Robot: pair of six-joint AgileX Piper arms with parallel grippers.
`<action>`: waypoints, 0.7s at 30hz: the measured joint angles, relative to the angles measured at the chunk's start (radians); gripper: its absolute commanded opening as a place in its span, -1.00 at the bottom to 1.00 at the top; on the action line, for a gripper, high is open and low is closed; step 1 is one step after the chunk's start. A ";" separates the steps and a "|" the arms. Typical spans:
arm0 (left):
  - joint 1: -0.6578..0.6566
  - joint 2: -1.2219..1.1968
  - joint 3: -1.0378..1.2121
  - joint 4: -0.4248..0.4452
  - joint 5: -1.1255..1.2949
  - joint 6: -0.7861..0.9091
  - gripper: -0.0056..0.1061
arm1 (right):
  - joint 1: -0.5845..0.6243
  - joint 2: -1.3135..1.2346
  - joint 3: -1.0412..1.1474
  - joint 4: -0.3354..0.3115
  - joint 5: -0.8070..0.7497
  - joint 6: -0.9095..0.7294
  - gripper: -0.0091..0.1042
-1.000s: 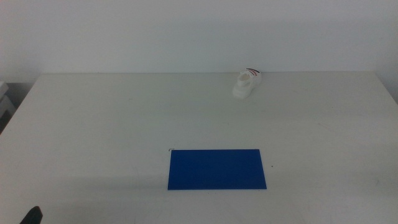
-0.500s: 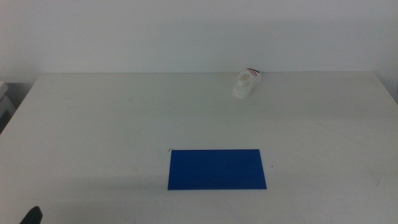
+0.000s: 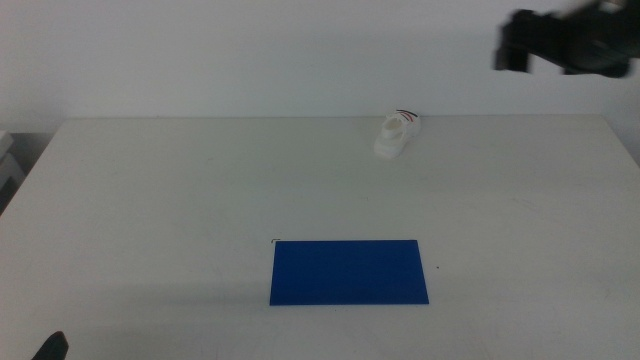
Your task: Use one arm to grab the shoe from the table and place it on the mat.
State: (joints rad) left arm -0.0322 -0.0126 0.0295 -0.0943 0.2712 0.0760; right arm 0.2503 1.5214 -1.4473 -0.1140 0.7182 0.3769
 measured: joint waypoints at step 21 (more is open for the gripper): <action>0.000 0.000 0.000 0.000 0.000 0.000 0.78 | 0.035 0.498 -0.504 -0.016 0.307 0.289 0.78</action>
State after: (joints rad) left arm -0.0322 -0.0126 0.0295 -0.0943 0.2712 0.0760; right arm 0.2851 2.0190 -1.9513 -0.1296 1.0248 0.6660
